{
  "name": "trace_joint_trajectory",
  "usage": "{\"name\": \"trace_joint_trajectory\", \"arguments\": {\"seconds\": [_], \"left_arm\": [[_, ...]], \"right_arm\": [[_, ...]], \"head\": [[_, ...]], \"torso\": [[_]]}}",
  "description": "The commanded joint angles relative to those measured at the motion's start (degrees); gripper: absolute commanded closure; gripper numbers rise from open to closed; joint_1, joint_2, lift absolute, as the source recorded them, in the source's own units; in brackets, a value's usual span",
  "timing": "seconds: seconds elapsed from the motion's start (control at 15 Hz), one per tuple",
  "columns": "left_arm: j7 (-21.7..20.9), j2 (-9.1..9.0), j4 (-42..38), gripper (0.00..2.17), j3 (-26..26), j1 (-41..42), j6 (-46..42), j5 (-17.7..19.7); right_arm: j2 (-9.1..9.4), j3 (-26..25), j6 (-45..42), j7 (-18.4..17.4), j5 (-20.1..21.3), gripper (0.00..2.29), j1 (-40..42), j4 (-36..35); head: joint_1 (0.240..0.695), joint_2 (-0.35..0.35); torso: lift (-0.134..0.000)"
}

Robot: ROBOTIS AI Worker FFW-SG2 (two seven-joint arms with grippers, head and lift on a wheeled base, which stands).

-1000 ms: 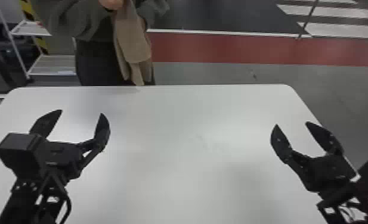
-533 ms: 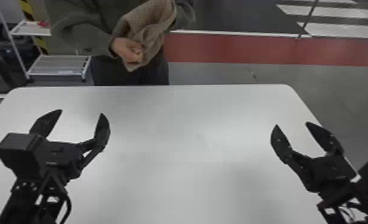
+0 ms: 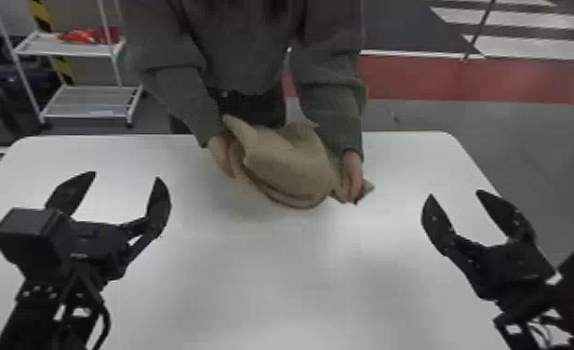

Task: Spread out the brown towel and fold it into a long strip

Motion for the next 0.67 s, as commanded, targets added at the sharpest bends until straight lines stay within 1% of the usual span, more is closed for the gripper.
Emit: {"name": "trace_joint_trajectory", "arguments": {"seconds": [0.0,0.6], "left_arm": [[0.00,-0.09,0.00,0.08,0.01,0.01,0.00,0.00],[0.00,0.00,-0.44,0.08,0.01,0.10,0.18,0.00]], "right_arm": [[0.00,0.00,-0.10,0.00,0.00,0.17,0.00,0.07],[-0.09,0.00,-0.10,0.00,0.00,0.17,0.09,-0.01]], "head": [[0.695,-0.088],[0.695,-0.088]], "torso": [[-0.125],[-0.125]]}}
